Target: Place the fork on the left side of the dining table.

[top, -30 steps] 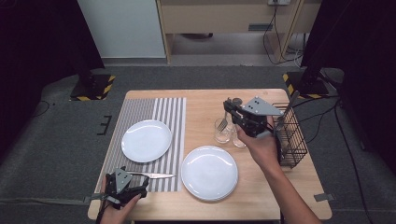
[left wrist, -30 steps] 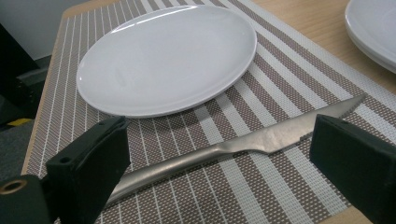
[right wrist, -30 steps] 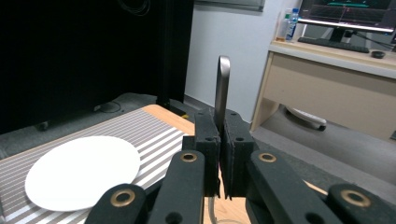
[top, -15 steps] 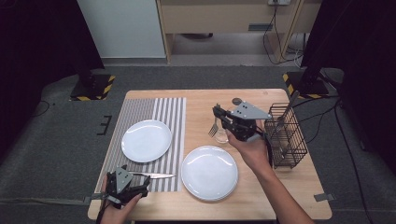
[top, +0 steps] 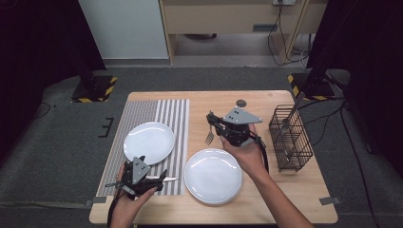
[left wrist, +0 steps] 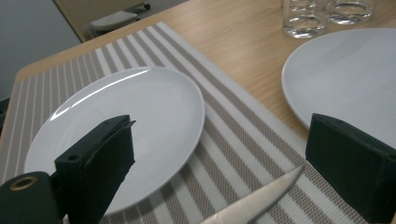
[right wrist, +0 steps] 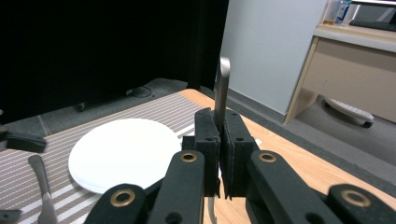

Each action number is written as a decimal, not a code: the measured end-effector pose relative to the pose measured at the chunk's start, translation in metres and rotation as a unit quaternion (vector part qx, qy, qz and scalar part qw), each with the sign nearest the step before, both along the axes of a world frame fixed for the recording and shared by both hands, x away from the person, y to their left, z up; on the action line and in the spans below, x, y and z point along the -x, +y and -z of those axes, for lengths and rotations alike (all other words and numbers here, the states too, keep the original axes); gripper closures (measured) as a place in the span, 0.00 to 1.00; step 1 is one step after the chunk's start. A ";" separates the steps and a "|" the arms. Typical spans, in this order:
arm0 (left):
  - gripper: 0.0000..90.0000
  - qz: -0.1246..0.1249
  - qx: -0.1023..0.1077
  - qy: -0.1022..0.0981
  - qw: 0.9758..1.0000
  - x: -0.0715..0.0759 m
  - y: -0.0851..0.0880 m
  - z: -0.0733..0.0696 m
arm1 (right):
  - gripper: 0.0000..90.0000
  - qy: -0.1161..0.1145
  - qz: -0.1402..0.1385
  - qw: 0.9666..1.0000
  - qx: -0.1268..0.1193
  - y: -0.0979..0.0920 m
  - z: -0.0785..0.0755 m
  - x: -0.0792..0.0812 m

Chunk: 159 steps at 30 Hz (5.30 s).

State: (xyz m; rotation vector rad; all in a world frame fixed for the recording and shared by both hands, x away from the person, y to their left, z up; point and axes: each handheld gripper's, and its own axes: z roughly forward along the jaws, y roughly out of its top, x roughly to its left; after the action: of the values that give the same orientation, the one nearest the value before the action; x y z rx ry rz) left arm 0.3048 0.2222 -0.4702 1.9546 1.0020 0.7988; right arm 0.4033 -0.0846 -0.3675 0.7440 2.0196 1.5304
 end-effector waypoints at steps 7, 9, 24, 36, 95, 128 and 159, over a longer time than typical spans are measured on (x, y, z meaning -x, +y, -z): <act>0.14 0.038 0.007 -0.011 0.999 -0.021 -0.030 -0.010 | 0.97 0.009 -0.013 1.000 0.011 0.013 0.006 0.000; 0.16 0.047 0.011 -0.013 0.999 -0.027 -0.040 -0.012 | 0.97 0.012 -0.014 1.000 0.012 0.016 0.007 0.000; 0.29 0.081 0.026 -0.037 0.996 -0.062 -0.088 -0.025 | 0.96 0.022 -0.028 0.999 0.010 0.031 0.013 0.001; 0.48 0.094 0.029 -0.036 0.995 -0.073 -0.110 -0.022 | 0.96 0.028 -0.027 0.999 0.010 0.031 0.016 0.001; 0.95 0.085 0.058 -0.035 0.994 -0.088 -0.120 -0.032 | 0.66 0.031 0.016 0.999 0.025 -0.009 0.050 0.016; 0.95 0.095 0.069 -0.037 0.992 -0.103 -0.136 -0.044 | 0.62 0.093 0.033 0.995 0.015 -0.009 0.098 -0.005; 0.95 0.114 0.094 -0.041 0.988 -0.130 -0.179 -0.069 | 0.84 0.133 0.053 0.987 -0.079 -0.034 0.094 -0.045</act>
State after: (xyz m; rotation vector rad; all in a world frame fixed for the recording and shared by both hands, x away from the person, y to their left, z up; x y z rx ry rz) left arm 0.4347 0.0430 -0.4013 1.8183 0.7605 0.6278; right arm 0.4480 -0.1189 -0.4619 1.1535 2.0206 1.6150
